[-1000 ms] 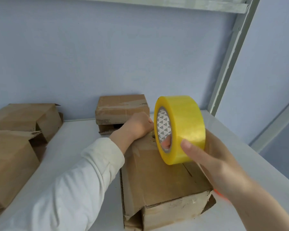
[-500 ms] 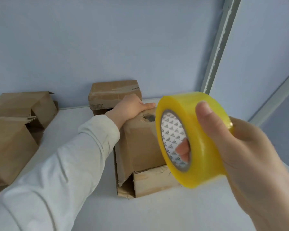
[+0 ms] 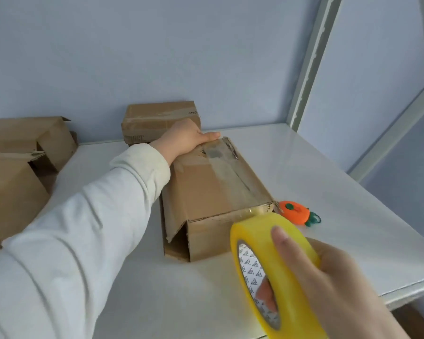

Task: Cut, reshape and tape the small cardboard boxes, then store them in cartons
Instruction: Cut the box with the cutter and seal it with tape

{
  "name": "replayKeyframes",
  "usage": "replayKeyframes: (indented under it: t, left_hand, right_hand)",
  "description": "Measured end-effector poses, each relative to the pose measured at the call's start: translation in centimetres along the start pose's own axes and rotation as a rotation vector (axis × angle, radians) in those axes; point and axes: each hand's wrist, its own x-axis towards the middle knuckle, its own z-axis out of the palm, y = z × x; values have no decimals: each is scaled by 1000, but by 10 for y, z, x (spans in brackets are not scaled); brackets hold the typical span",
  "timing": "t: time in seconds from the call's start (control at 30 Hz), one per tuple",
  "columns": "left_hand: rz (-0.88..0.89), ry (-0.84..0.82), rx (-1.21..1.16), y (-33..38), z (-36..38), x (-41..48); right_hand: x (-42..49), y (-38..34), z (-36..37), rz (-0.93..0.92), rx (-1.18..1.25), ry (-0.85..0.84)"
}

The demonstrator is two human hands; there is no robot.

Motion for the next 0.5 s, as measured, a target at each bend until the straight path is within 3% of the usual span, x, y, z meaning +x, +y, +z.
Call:
replayKeyframes:
  t: [0.13,0.2,0.27,0.33,0.4,0.43,0.5]
  left_hand:
    - [19,63,24,-3,4,-2]
    - [130,188,88,-1,6,-6]
    - [305,270,-12,8,3,-28]
    - [463,103,-145,14,-1,-71]
    - [565,-106,-124,6,0,-121]
    - [612,-124,-25,-3,4,-141]
    - [690,12,278,-23,12,-158]
  right_hand:
    - [-2,14,4,-17,21,34]
    - [1,16,0,-24,48,56]
    - [2,18,-2,-31,51,44]
    - [3,19,-5,-37,69,34]
    - [4,19,-8,-38,95,1]
    - [5,20,-9,-35,112,-11]
    - [4,23,-11,-16,121,-69]
